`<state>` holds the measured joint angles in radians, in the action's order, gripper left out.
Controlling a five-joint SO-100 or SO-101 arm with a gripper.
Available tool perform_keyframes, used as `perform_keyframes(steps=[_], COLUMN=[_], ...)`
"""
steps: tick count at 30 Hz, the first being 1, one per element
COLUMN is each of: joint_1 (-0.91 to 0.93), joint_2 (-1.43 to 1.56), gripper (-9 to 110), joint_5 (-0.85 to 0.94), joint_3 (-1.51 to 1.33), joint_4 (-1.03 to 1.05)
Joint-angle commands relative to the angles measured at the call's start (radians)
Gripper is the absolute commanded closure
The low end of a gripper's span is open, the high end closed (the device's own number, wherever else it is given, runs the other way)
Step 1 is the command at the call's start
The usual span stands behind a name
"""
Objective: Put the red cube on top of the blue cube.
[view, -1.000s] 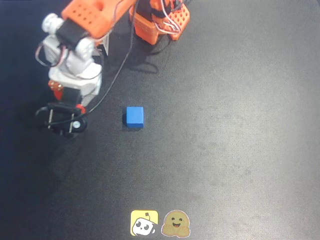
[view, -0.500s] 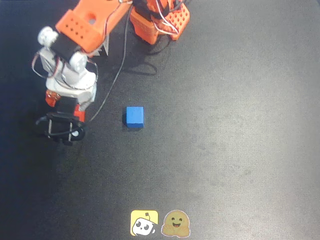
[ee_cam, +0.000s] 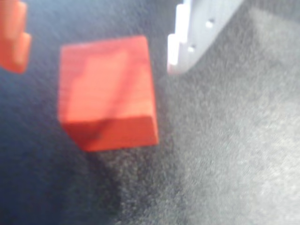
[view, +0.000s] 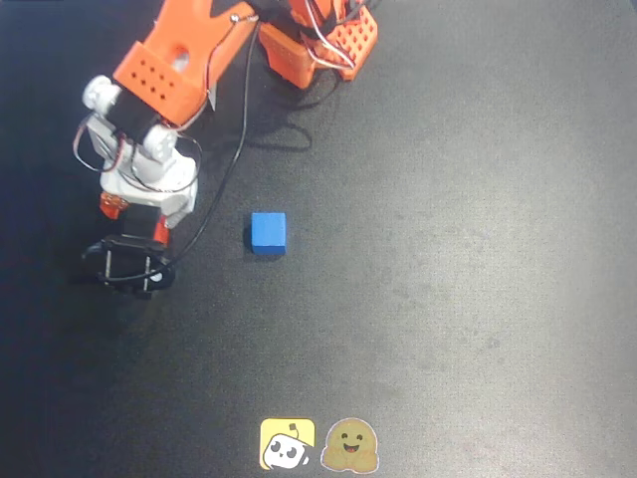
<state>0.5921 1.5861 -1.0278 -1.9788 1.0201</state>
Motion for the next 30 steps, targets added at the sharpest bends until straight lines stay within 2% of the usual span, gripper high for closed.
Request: perform_keyframes(steps=[1,11,17,30], joint_1=[-0.005,-0.006,0.002,-0.017], joint_2=[-0.005,-0.077,-0.094,0.009], gripper=[78,82,95,95], joint_5=[-0.002,0.006,0.005,-0.064], joint_3=[-0.002,-0.032,-0.034,0.021], joint_4=[-0.044,-0.126,-0.138,-0.037])
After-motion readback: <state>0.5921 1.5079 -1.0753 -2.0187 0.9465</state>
